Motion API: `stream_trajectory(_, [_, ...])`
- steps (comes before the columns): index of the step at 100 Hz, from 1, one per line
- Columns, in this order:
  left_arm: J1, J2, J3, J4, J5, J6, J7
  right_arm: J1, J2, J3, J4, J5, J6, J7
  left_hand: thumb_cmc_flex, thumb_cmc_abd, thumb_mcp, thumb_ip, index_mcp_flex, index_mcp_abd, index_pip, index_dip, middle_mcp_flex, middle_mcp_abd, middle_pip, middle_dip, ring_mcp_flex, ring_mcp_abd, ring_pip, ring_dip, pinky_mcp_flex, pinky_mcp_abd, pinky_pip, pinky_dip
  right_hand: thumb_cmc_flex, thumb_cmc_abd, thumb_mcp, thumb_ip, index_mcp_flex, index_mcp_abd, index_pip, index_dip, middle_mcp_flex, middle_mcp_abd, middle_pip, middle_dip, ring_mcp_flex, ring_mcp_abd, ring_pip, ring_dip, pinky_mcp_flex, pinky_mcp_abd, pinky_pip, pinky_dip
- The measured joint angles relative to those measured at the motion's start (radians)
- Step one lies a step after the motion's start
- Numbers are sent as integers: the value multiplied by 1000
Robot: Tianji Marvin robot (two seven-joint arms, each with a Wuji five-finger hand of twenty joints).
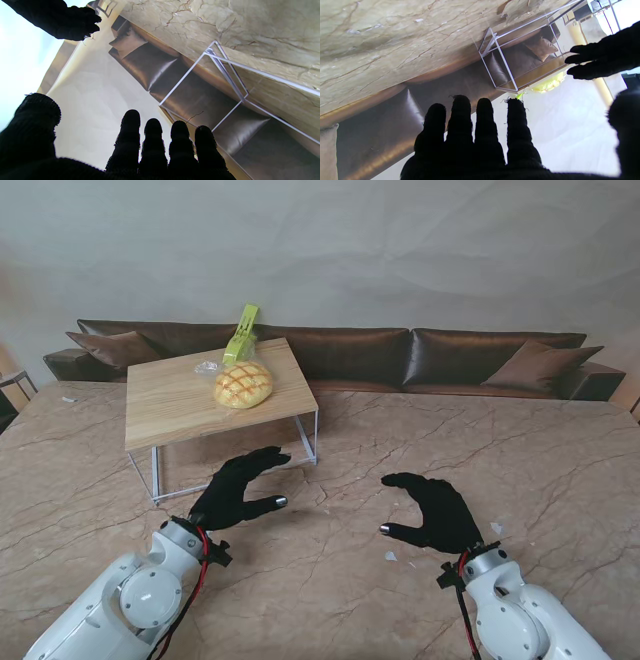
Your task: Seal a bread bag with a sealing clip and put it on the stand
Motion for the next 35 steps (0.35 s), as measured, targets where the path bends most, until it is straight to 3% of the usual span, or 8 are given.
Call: stream_trajectory(35, [-2,-8,18,21,-16,0,7,7,-7,2,-1,39,-11,9,0,0,0,0,0,15,7,9,0,0,0,0,1,4,0,0,0,3,11,0,0,0,8,2,0,0,0,0,-1,0,0,0,6,0,0,0,0,1,10,0])
